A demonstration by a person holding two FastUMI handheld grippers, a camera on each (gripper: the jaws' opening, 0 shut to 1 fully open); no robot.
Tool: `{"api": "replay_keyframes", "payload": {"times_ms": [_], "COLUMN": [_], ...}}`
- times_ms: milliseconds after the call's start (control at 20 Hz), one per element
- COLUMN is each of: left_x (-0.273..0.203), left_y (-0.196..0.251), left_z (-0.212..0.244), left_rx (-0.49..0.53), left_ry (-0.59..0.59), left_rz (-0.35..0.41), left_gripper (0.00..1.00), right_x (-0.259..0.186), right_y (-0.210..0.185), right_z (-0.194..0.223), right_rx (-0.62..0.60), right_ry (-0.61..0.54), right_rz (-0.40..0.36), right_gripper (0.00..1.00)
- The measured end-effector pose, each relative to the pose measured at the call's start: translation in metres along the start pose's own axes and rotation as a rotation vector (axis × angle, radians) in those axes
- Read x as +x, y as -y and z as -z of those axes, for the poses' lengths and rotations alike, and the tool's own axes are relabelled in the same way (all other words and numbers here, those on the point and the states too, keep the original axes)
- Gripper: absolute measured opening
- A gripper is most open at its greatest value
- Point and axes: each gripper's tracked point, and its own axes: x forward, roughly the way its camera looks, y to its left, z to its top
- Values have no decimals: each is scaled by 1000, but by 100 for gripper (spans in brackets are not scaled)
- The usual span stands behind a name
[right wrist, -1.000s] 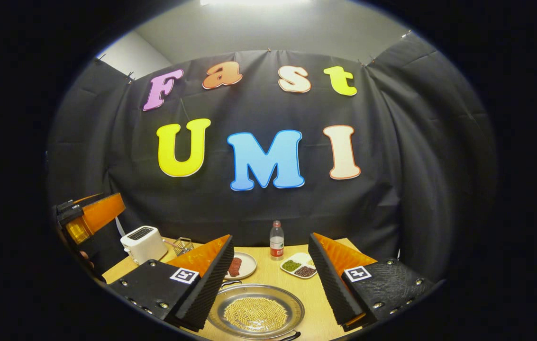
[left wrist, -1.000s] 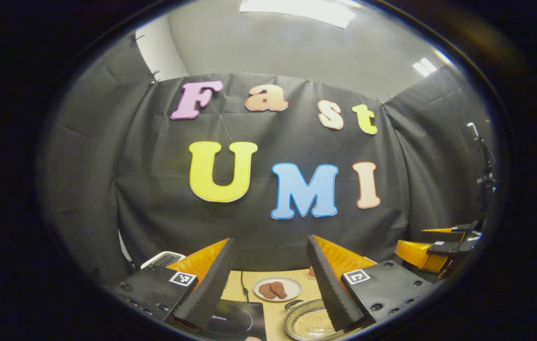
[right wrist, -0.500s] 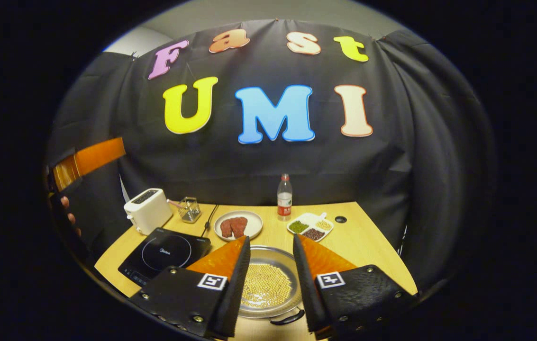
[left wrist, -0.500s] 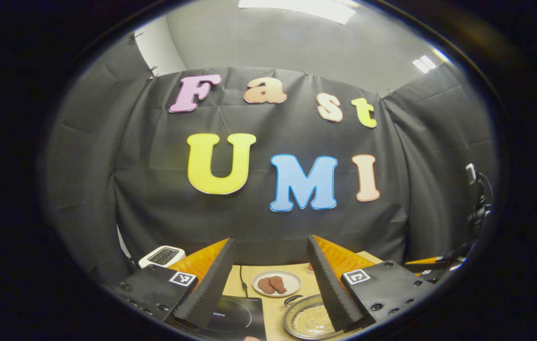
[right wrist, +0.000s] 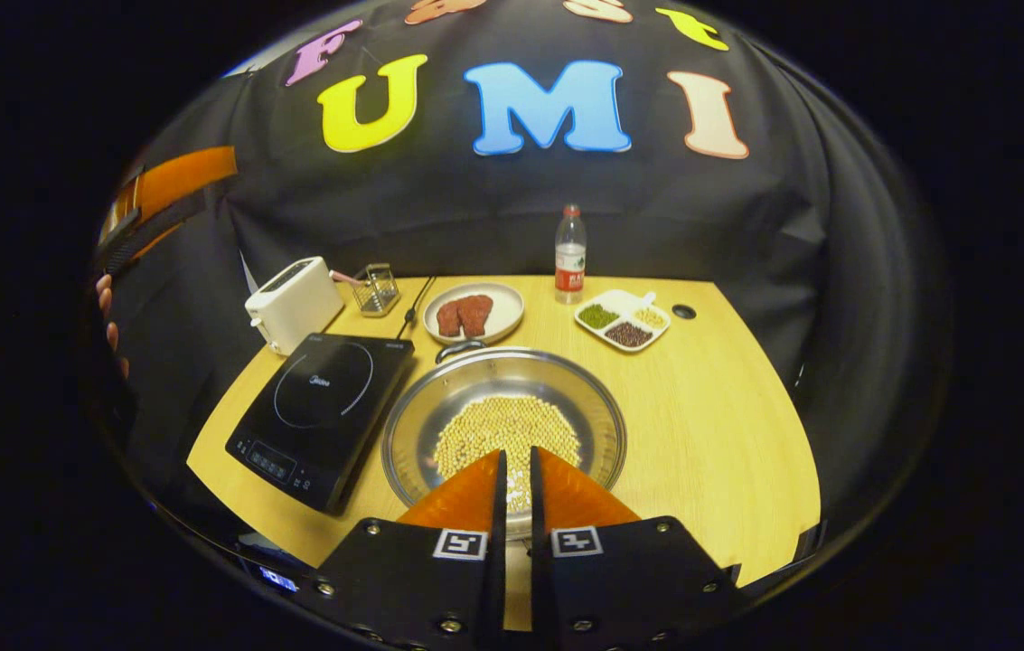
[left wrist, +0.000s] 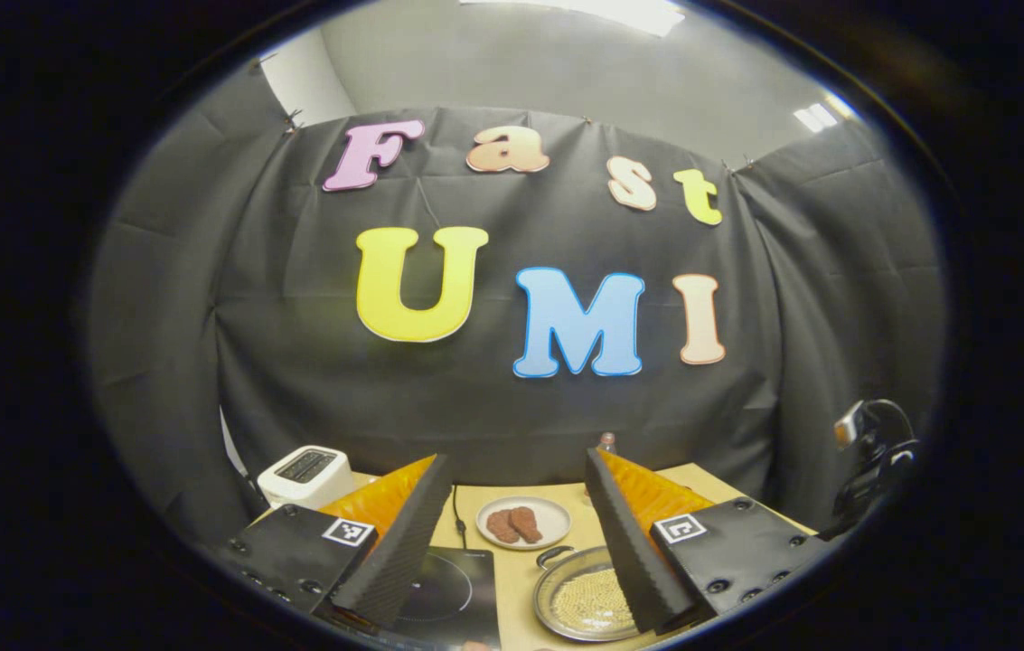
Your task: First push the handle of the pot to place it horizontally, then grasp the pot with both hands and set it on the induction cooktop.
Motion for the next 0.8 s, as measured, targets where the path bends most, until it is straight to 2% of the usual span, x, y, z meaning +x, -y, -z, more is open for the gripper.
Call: {"api": "replay_keyframes", "payload": {"times_ms": [50,100,150,250,450,550,600,800], "left_x": [0,1,1,1,6,9,10,16], "left_y": [0,1,1,-1,-1,-1,0,0], "left_z": [2,4,5,10,17,22,23,25], "left_rx": [-1,-3,-5,-6,-12,-12,-13,-8], "left_ry": [-2,-7,-12,-22,-39,-47,-51,-59], "left_rz": [-3,-3,-4,-11,-18,-20,-19,-20], "left_gripper": [95,95,95,95,95,95,95,95], "right_x": [2,16,26,14,21,23,23,35], "right_y": [-4,-1,2,3,4,7,5,4], "right_z": [12,26,43,52,78,84,86,100], "right_rx": [9,11,25,29,16,-17,-22,-30], "right_ry": [-42,-79,-114,-176,-262,-285,-300,-350], "right_rz": [-28,-22,-29,-33,-55,-42,-50,-52], "right_gripper": [17,17,2,8,8,7,1,0]}}
